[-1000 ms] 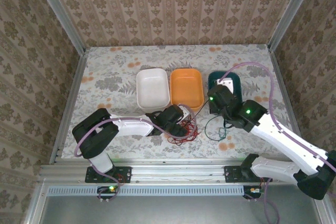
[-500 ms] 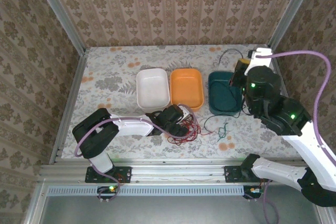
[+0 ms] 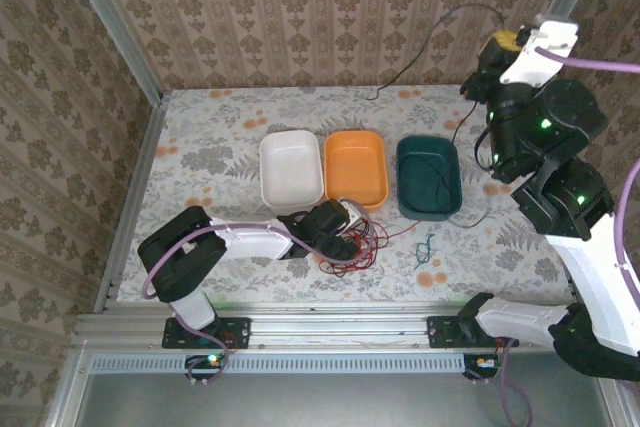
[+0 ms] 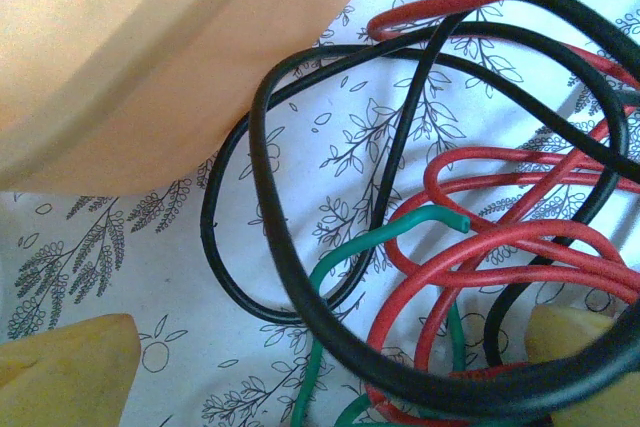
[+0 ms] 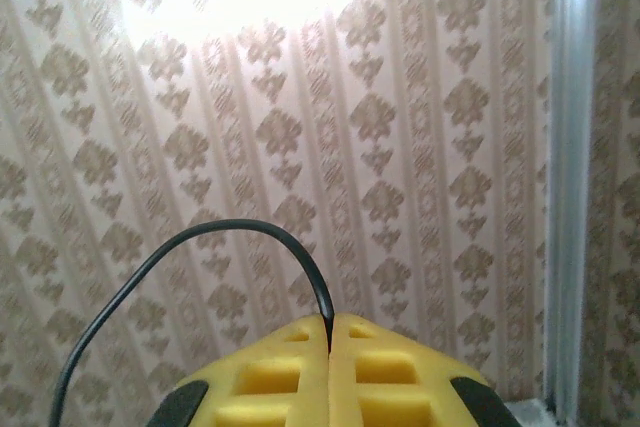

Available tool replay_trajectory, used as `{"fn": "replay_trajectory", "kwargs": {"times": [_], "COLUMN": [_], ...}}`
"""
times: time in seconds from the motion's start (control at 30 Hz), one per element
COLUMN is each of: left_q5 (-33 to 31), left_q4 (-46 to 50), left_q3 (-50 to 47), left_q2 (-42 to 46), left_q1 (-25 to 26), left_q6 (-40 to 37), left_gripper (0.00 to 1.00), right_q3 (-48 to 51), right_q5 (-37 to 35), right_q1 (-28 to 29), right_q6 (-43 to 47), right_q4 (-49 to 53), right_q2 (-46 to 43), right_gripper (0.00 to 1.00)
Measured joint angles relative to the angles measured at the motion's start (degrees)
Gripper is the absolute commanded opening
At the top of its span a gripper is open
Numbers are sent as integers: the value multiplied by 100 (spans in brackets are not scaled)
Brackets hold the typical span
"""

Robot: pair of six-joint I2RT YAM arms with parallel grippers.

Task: Untangle the cables

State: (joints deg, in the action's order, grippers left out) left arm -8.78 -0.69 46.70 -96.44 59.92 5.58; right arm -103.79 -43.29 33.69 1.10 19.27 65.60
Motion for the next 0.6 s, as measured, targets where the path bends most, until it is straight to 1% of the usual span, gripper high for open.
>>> {"fn": "replay_trajectory", "kwargs": {"times": [0.17,0.33,0.43,0.6], "left_q5": [-2,-4,-7,-7], "left_q4": [0,0,0,20], "left_q3": [0,0,0,26], "left_q2": [0,0,-2,-24], "left_q1": [0,0,0,0], "left_q6": [0,0,0,0], "left_gripper": [100,100,100,100], "right_q3": [-389,-455,-452,-455], "right_q5": [328,988,1421,1974], "right_q1": [-811,-1672,-1891,-1904], "right_q6": [7,-525,-817,-1104], "right_q4": [-31,221,380,529], "right_q2": [374,688,855,1038], "right_gripper": [6,6,6,6]}}
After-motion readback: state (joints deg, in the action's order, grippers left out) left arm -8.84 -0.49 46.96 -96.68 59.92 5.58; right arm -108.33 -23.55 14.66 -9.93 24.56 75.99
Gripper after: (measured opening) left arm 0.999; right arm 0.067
